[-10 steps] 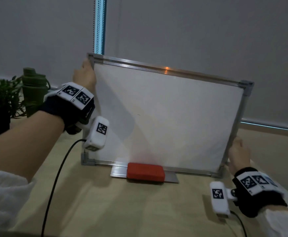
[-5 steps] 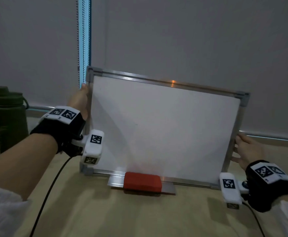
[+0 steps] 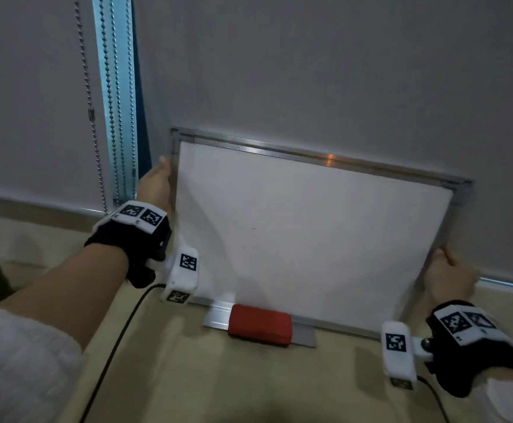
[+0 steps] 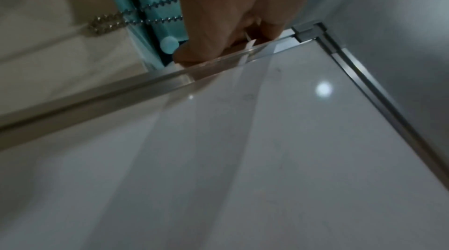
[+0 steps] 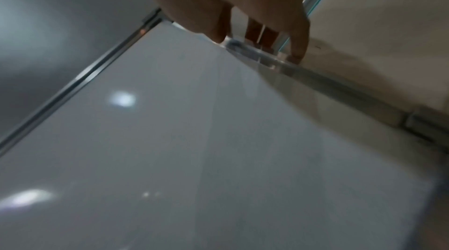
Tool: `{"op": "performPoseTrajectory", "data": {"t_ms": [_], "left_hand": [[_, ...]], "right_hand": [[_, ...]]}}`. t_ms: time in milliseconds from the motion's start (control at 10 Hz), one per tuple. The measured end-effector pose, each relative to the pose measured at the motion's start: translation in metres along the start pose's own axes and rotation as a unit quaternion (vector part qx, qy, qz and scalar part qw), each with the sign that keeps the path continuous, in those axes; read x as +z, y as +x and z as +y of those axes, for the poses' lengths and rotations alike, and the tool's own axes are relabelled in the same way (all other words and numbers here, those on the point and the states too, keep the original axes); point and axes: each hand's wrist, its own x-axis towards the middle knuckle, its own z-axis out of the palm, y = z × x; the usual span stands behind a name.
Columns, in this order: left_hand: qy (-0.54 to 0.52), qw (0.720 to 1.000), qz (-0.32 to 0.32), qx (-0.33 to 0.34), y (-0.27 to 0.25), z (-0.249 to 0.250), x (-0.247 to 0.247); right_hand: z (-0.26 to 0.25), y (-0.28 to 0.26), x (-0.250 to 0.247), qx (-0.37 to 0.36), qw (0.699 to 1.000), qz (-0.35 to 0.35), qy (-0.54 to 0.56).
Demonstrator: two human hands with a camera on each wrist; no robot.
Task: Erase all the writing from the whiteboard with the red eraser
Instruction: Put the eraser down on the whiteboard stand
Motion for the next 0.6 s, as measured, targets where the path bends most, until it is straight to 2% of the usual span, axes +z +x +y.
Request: {"op": "performPoseTrajectory", "data": {"t_ms": [100,200,300,500,600], "left_hand": [[0.004,1.0,0.019,-0.008,0.005,-0.013,-0.003],[0.055,0.996,0.031,-0.056,-0.004,-0.02,-0.008],[0.056,0.994,0.038,-0.091,-0.016,-0.017,-0.01],[0.101,0.987,0.069,-0.108,-0.044,0.006,-0.003],[0.104,0.987,0.051,-0.111,-0.051,0.012,0.001]], "right_hand": [[0.004,-0.013,0.01,0.015,0.998,-0.054,-0.027],[0.011,-0.024,0.007,0.051,0.991,-0.099,-0.069],[0.004,-0.03,-0.001,0.074,0.985,-0.136,-0.074],[-0.014,-0.04,-0.006,0.148,0.966,-0.186,-0.106],[-0.024,-0.049,-0.008,0.182,0.956,-0.192,-0.125]]}}
